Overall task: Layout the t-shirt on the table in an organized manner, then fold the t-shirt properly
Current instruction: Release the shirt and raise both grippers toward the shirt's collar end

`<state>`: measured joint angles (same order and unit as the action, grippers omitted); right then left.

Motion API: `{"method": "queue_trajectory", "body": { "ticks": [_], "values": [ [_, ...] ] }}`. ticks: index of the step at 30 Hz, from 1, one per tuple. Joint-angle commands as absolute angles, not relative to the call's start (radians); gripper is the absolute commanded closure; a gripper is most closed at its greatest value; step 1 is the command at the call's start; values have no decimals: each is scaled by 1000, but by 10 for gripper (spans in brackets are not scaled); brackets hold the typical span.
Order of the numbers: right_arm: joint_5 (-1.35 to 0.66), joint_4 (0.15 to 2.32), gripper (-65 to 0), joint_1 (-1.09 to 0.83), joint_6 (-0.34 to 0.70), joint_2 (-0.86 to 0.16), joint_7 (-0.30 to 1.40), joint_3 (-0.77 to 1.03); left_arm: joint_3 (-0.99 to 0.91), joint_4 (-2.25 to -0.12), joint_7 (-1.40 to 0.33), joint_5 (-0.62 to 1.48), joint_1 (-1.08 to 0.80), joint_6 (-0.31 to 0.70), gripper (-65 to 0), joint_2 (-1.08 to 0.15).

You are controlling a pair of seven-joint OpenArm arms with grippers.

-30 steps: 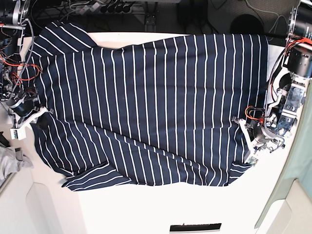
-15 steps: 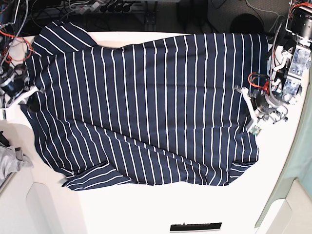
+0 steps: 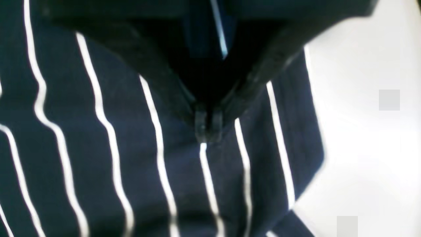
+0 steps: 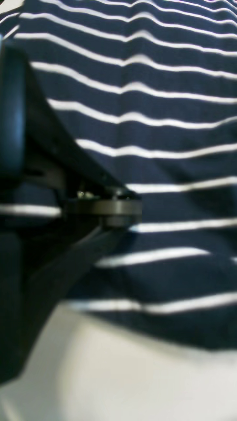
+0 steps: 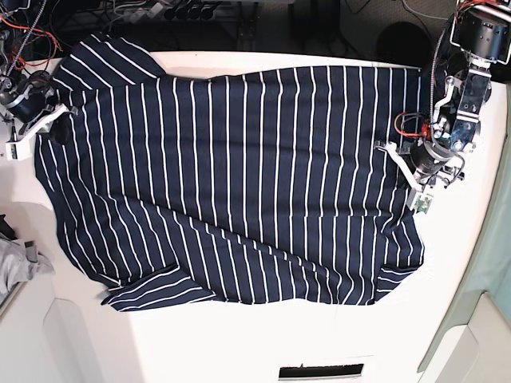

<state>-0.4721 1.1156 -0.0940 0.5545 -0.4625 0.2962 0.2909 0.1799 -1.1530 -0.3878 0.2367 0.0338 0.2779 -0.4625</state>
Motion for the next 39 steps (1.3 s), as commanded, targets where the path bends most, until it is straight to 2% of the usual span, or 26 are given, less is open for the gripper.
{"method": "queue_trajectory", "body": {
  "ticks": [1,9,20,22,23,26,27,34,39],
  "values": [
    [-478,1117,0,-83,556,-476,284,298,178,-1104,-452,213,58,266,0,-463],
    [-437,1035,0,-51,554,-461,198,298,178,-913,-452,205,237,297,0,-440],
    [-393,903,0,136,553,-446,199,298,178,-904,-494,226,299,315,0,-438],
    [-393,908,0,144,554,-447,199,298,178,-914,-511,239,299,371,0,-439],
    [-395,915,0,143,554,-448,199,298,178,-925,-536,260,299,388,-17,-438],
    [-422,948,0,139,554,-456,201,303,177,-976,-586,345,294,393,-175,-448],
    [-437,961,0,137,554,-461,210,307,177,-1000,-587,379,289,411,-202,-458],
    [-574,1146,0,80,555,-508,435,405,175,-1244,-634,508,210,466,-208,-572],
    [-725,1264,0,-45,555,-535,582,506,175,-1443,-664,534,95,464,-208,-619]
  ]
}}
